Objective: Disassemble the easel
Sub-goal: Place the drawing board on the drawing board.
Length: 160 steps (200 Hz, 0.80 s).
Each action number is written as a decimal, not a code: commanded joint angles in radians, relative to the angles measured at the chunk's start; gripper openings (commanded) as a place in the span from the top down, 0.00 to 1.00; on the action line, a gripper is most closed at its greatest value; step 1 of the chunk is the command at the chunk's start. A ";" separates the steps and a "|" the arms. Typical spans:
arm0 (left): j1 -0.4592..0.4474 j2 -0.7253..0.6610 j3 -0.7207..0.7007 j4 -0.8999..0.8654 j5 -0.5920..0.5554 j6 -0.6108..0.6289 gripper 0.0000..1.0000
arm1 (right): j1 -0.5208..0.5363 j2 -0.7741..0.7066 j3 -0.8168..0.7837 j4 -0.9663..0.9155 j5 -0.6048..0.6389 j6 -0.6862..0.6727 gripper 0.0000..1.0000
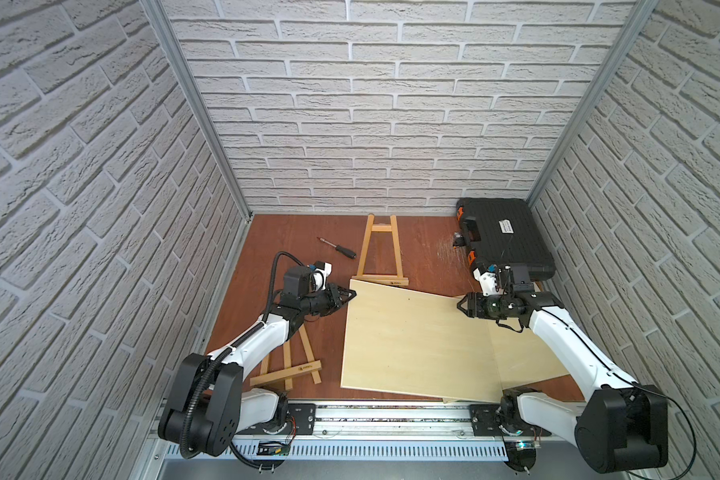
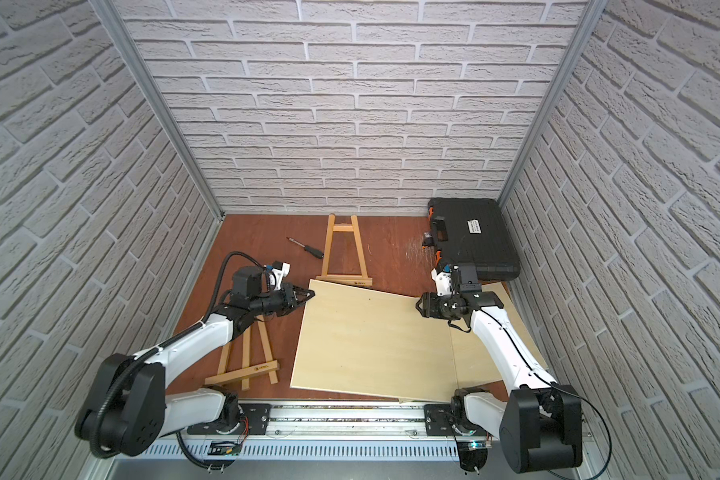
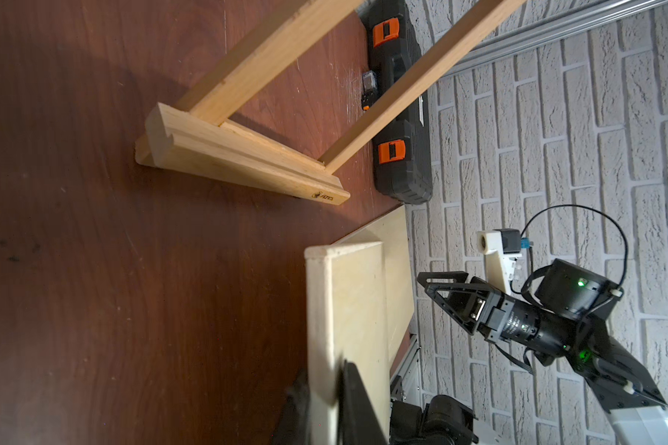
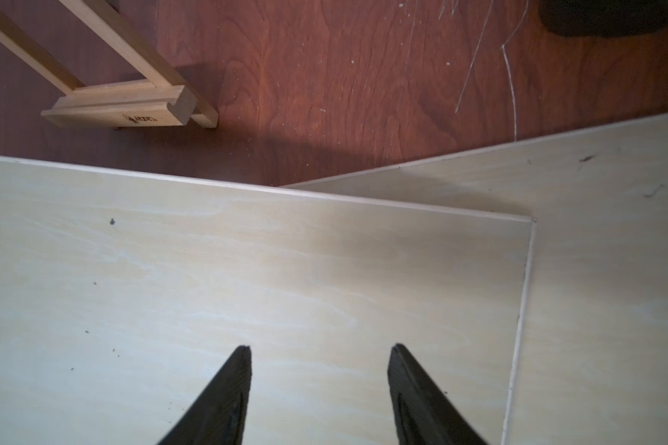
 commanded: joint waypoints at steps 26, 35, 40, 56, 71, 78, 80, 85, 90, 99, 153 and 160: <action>-0.056 -0.066 -0.060 0.076 -0.104 0.022 1.00 | -0.002 -0.006 -0.015 -0.005 0.004 0.010 0.40; -0.062 -0.071 -0.073 0.085 -0.105 0.019 0.98 | -0.002 0.000 -0.016 -0.006 -0.001 0.007 0.40; -0.062 -0.076 -0.080 0.093 -0.103 0.015 0.95 | -0.002 0.004 -0.018 -0.004 -0.003 0.008 0.40; -0.063 -0.082 -0.100 0.122 -0.083 0.002 0.85 | -0.002 0.009 -0.027 0.003 -0.018 0.008 0.40; -0.065 -0.088 -0.112 0.147 -0.055 -0.010 0.75 | -0.002 0.014 -0.037 0.012 -0.027 0.012 0.40; -0.065 -0.090 -0.120 0.164 -0.041 -0.019 0.71 | -0.002 0.016 -0.043 0.019 -0.032 0.014 0.40; -0.065 -0.090 -0.123 0.169 -0.037 -0.021 0.70 | -0.003 0.016 -0.045 0.019 -0.035 0.014 0.40; -0.064 -0.087 -0.129 0.181 -0.029 -0.026 0.68 | -0.002 0.018 -0.049 0.024 -0.040 0.016 0.40; -0.065 -0.084 -0.135 0.195 -0.019 -0.033 0.67 | -0.002 0.020 -0.051 0.029 -0.045 0.019 0.40; -0.070 -0.072 -0.145 0.223 -0.006 -0.045 0.67 | -0.002 0.026 -0.056 0.036 -0.054 0.022 0.40; -0.155 -0.007 -0.178 0.331 -0.052 -0.080 0.75 | -0.002 0.033 -0.054 0.032 -0.056 0.023 0.41; -0.167 0.006 -0.185 0.351 -0.058 -0.086 0.77 | -0.002 0.031 -0.050 0.029 -0.056 0.022 0.41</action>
